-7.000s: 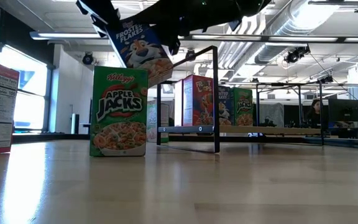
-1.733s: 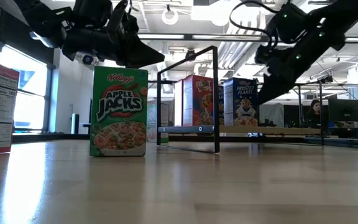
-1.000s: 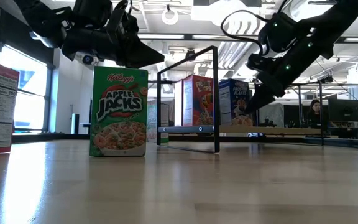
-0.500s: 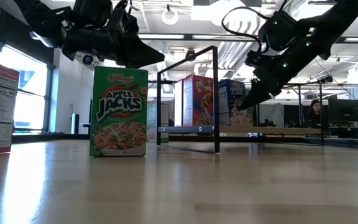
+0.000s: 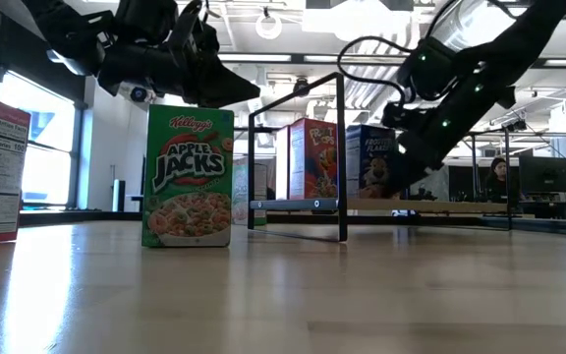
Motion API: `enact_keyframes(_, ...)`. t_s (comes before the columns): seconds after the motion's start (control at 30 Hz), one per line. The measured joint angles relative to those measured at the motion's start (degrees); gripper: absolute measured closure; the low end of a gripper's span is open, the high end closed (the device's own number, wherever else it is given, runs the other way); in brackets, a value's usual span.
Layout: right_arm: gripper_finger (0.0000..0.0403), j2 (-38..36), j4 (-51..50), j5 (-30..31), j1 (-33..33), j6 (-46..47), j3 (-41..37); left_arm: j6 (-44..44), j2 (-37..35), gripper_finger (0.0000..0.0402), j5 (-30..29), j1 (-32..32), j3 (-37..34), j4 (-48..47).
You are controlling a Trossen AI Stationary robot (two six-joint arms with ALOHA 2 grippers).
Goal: Stack cereal on shelf
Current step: Put the top blue cereal box on the shelf aligned with the other blue cereal box
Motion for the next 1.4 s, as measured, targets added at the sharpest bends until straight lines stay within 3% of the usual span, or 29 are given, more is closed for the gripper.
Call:
enact_keyframes(0.4,0.0391,4.3,5.3,0.1,0.0,-0.7,0.0,0.0,0.0,0.0401,0.0,0.0,0.0,-0.5)
enact_keyframes(0.83,0.0391,-4.7,-9.0,1.0,-0.3,-2.3,1.5,-0.5,0.0,0.0401,0.0,0.0,0.0,-1.7)
enact_keyframes(1.03,0.0391,-4.4,-7.8,6.2,-1.1,-1.0,1.5,-0.5,0.0,0.0401,-0.2,0.0,0.0,-1.7)
enact_keyframes(1.4,0.0391,-4.4,-3.2,5.7,-1.4,-1.0,1.6,-1.2,-0.1,0.0401,-0.4,0.1,0.0,-1.7)
